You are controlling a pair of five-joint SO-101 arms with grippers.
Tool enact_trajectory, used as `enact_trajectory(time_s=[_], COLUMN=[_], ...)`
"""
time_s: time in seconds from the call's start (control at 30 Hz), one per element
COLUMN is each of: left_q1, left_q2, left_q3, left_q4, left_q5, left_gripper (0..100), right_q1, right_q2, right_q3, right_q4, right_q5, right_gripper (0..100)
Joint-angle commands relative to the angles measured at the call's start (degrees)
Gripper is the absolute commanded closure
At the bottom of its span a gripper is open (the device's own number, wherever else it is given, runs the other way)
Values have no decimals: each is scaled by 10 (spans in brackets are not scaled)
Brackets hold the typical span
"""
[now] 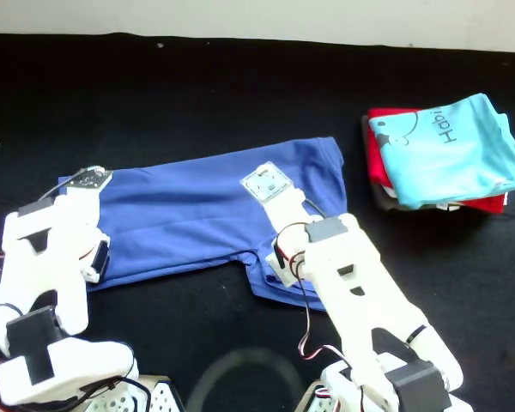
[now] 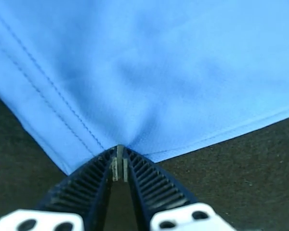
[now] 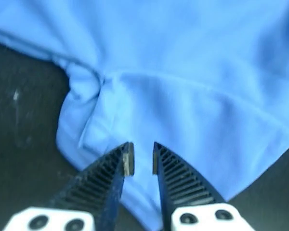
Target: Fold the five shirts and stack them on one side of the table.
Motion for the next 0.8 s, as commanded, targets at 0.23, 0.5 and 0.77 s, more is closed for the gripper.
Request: enact_trajectory(time_s=[0.23, 0.5, 0.77], left_q1=[-94, -135, -132], left_q2=[57, 144, 87], left_q3=[-49, -162, -170], left_q4=[-27, 55, 83], left_q5=[-83, -84, -84], left_gripper=[990, 990, 990], right_q1=[-50, -107, -109], right_q2=[63, 63, -5], right_q3=[11, 11, -21], right_q4=[-45, -44, 67], right_q5=[-51, -55, -50], right_gripper=[923, 923, 923])
